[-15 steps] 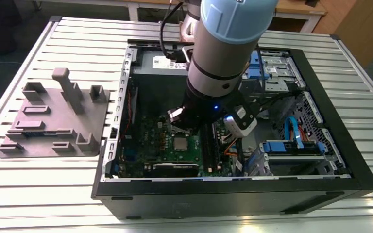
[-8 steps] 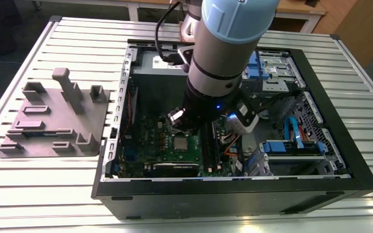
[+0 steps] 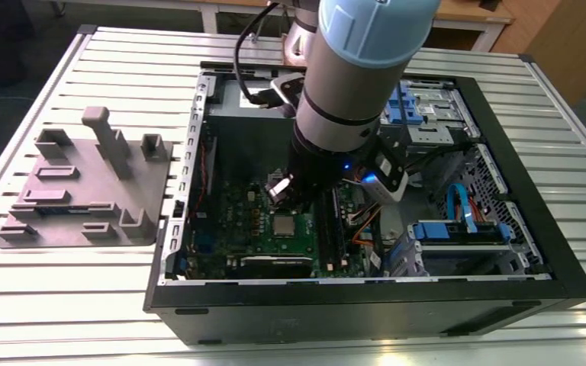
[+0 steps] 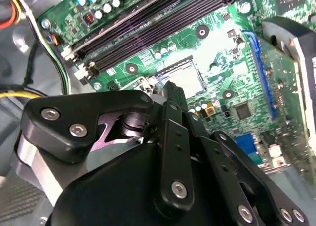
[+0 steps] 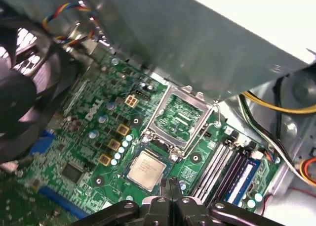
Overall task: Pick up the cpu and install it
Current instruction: 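Close the cpu cover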
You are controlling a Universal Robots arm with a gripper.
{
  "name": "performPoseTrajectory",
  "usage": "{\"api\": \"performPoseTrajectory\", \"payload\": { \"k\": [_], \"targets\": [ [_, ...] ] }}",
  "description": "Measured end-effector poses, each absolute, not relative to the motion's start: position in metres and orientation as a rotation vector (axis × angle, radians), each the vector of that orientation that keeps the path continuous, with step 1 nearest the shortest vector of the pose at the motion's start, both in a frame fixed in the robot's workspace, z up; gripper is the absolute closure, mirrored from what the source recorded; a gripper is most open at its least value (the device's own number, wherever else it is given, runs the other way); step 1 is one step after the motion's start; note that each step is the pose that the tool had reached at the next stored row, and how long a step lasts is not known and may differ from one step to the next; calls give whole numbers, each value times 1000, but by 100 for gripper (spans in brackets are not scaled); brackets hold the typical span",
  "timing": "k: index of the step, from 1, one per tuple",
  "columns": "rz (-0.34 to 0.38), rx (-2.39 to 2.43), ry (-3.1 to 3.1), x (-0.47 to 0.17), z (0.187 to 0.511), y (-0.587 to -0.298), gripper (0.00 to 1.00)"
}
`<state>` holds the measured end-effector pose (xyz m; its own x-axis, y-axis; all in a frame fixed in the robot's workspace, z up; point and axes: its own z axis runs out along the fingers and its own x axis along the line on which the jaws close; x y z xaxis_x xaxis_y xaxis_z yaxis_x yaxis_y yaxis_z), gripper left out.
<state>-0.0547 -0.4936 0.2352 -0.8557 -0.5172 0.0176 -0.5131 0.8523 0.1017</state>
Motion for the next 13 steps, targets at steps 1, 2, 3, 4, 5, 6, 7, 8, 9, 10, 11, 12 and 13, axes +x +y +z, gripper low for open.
{"api": "performPoseTrajectory", "payload": {
  "k": [1,2,3,4,5,6,7,8,9,10,11,12,13],
  "targets": [
    [-159,841,-2979,-55,235,-494,89],
    [-185,849,-2980,-55,235,-494,89],
    [-214,856,-2982,-55,235,-494,89],
    [-241,860,-2983,-55,235,-494,89],
    [-268,865,-2984,-55,235,-493,89],
    [-295,871,-2985,-55,235,-493,89],
    [-322,877,-2986,-55,235,-494,89],
    [-350,883,-2986,-55,235,-494,89],
    [-374,889,-2985,-55,235,-494,89],
    [-382,901,-2981,-55,235,-493,89],
    [-382,927,-2971,-55,234,-493,89],
    [-381,953,-2960,-55,234,-493,89],
    [-381,978,-2950,-55,233,-493,89]
  ]
}}
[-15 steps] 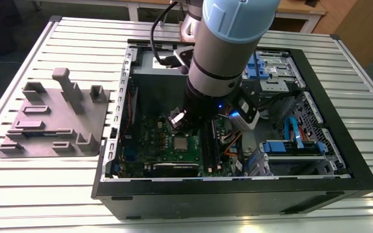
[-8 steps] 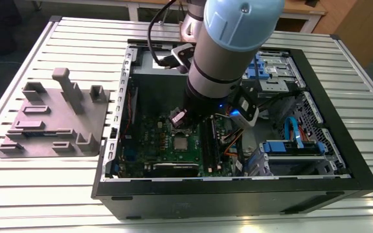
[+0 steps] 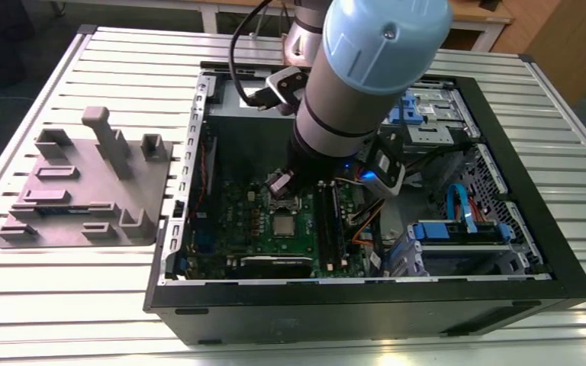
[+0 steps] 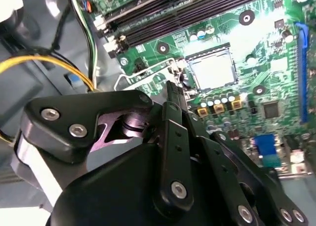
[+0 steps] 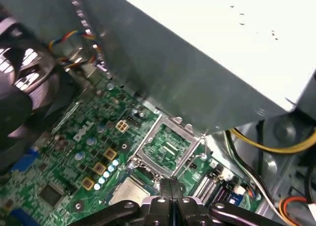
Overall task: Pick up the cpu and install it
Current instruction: 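Close the cpu cover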
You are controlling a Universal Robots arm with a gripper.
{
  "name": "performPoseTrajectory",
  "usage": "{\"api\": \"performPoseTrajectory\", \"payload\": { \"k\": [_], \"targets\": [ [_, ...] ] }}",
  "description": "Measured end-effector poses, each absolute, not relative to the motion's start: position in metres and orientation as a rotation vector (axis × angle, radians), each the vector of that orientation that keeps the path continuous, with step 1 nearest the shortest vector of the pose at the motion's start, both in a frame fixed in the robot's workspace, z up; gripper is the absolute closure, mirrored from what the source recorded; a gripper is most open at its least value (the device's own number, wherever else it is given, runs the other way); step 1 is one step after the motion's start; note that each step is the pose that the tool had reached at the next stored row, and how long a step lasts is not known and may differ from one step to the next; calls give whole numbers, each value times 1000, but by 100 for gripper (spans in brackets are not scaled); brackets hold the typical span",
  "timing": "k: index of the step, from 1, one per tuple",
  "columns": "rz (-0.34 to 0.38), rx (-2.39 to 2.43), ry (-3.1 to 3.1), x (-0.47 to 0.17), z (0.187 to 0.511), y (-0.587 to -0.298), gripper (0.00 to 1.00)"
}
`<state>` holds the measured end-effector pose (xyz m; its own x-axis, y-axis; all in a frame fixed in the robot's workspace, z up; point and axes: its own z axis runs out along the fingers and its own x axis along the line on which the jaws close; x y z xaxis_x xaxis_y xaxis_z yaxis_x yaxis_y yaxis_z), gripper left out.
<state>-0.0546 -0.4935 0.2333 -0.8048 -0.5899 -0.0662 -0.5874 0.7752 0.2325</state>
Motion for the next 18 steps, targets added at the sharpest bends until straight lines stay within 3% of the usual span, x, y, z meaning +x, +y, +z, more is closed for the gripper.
{"api": "performPoseTrajectory", "payload": {
  "k": [18],
  "targets": [
    [-377,1152,-2872,-31,229,-484,89]
  ]
}}
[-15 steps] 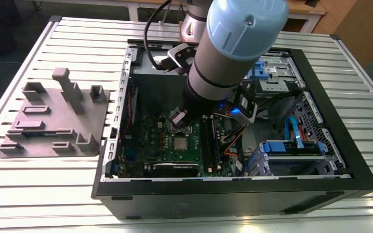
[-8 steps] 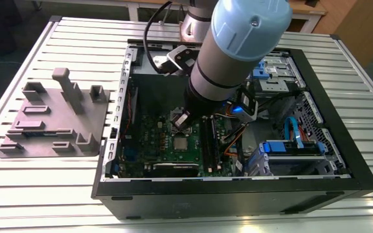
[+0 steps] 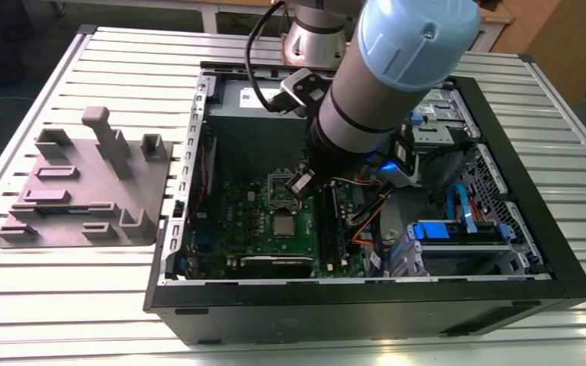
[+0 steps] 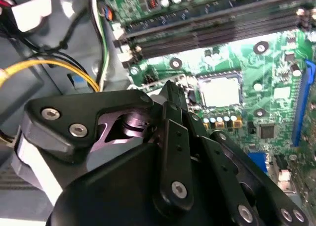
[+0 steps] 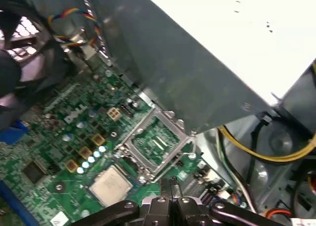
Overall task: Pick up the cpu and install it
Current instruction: 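Close the cpu cover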
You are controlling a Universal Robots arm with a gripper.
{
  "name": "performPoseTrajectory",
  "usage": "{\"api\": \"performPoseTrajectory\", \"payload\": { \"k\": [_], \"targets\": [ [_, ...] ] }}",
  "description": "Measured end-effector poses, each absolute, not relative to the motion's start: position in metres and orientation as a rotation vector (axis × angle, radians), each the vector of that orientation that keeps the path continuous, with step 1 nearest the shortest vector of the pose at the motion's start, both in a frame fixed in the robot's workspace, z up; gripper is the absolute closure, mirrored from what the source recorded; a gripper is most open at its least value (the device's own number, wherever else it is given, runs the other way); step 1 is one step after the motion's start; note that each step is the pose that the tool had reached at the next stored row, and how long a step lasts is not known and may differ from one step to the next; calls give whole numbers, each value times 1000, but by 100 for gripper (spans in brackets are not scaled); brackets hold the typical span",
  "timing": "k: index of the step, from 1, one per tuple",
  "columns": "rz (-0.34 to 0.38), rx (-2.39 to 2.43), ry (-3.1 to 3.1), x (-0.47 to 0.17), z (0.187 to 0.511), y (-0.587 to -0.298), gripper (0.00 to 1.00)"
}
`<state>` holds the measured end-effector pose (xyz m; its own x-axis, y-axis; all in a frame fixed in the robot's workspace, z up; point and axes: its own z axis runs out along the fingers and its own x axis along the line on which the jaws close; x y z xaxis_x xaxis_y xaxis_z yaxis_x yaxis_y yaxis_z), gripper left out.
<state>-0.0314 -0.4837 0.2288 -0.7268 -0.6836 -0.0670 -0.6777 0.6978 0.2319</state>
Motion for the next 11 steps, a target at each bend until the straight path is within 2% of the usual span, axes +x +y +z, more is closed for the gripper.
{"api": "performPoseTrajectory", "payload": {
  "k": [5,11],
  "targets": [
    [-413,1196,-2855,-30,227,-482,89],
    [-416,1298,-2801,-30,223,-482,89]
  ]
}}
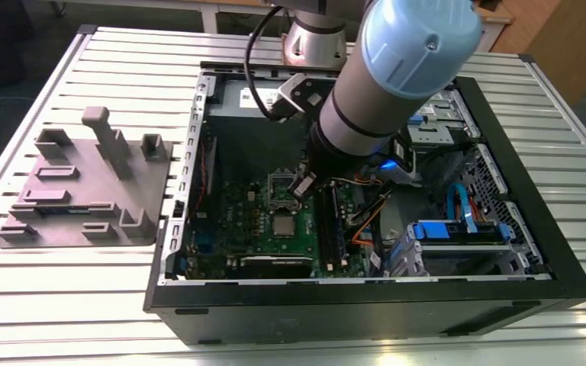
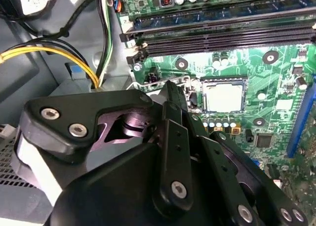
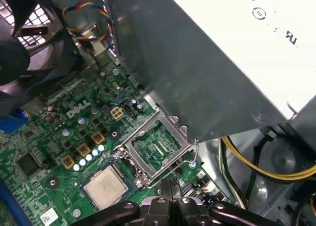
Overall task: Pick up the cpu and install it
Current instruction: 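Close the cpu cover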
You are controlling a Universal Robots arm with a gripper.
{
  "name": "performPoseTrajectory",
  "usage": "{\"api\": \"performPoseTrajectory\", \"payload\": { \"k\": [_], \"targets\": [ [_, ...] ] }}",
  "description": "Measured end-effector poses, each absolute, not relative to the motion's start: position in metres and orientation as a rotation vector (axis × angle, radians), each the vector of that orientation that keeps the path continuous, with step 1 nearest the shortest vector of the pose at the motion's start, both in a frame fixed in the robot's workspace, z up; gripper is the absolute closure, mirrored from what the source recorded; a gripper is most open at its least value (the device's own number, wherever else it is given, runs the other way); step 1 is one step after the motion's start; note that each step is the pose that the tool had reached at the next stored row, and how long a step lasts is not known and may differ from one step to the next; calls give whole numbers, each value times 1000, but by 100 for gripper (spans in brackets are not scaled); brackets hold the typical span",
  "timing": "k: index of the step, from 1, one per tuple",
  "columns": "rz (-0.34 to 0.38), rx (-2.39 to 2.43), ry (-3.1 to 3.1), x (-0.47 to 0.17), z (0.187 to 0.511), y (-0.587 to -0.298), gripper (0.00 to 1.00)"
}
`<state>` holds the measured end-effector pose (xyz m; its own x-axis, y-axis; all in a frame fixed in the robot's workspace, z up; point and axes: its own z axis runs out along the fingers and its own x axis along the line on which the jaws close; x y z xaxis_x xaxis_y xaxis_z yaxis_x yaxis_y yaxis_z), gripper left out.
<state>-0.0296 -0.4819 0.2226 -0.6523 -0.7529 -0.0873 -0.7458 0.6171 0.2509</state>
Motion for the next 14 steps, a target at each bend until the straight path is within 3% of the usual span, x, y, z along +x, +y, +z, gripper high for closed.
{"api": "performPoseTrajectory", "payload": {
  "k": [9,14],
  "targets": [
    [-531,1325,-2827,-28,222,-481,89],
    [-521,1347,-2846,-27,219,-479,89]
  ]
}}
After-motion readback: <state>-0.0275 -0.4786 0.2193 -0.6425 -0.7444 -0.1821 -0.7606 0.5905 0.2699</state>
